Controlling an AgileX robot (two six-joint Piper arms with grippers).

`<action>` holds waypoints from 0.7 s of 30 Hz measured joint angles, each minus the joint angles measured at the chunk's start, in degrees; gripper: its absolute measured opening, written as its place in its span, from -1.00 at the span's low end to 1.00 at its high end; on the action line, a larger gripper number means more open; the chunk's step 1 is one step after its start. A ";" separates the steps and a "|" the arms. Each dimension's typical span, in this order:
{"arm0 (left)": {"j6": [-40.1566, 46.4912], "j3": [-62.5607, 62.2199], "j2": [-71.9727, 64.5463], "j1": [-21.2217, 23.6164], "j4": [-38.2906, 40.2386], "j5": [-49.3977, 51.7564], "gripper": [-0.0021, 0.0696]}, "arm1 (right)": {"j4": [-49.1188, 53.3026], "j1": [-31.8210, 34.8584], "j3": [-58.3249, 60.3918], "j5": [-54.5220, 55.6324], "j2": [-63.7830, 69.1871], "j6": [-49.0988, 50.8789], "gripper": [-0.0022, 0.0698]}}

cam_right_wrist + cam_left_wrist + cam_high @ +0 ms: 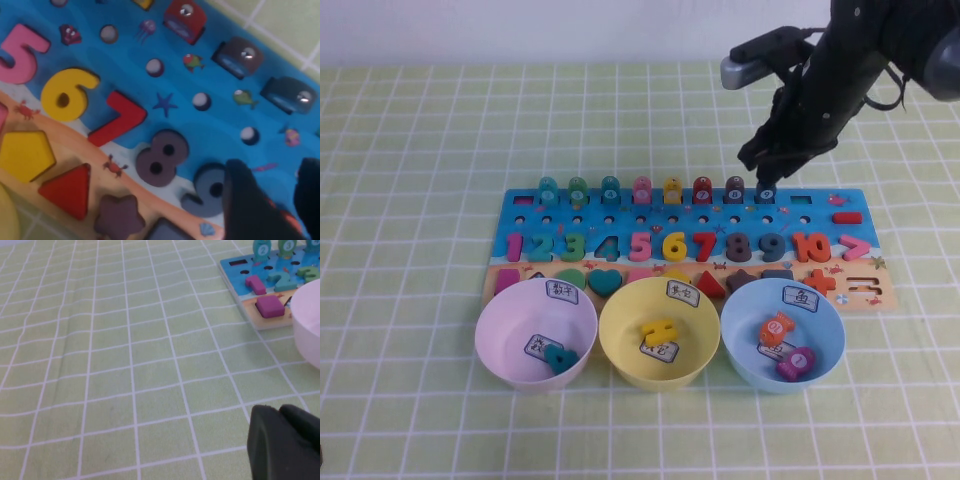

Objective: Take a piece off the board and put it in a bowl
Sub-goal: Pick up the "number 10"

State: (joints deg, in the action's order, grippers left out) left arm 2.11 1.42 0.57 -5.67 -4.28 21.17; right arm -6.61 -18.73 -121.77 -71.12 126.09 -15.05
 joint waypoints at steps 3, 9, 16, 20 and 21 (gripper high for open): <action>0.00 0.00 0.00 0.00 0.00 0.00 -0.95 | -1.68 -0.09 0.00 0.00 1.03 -0.03 -0.26; 0.00 0.00 0.00 0.00 0.00 0.00 -0.95 | -3.39 -1.21 0.00 0.00 2.70 -0.12 -0.20; 0.00 0.00 0.00 0.00 0.00 0.00 -0.95 | -2.22 -5.25 0.00 0.10 3.62 -2.14 -0.19; 0.00 0.00 0.00 0.00 0.00 0.00 -0.95 | 2.81 -5.79 0.00 0.10 3.62 2.03 -0.19; 0.00 0.00 0.00 0.00 0.00 0.00 -0.95 | 3.83 -5.79 0.11 0.10 3.49 3.03 -0.19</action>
State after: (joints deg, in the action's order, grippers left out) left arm 2.11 1.42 0.57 -5.67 -4.28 21.17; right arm -2.78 -24.52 -121.66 -71.01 129.58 -12.02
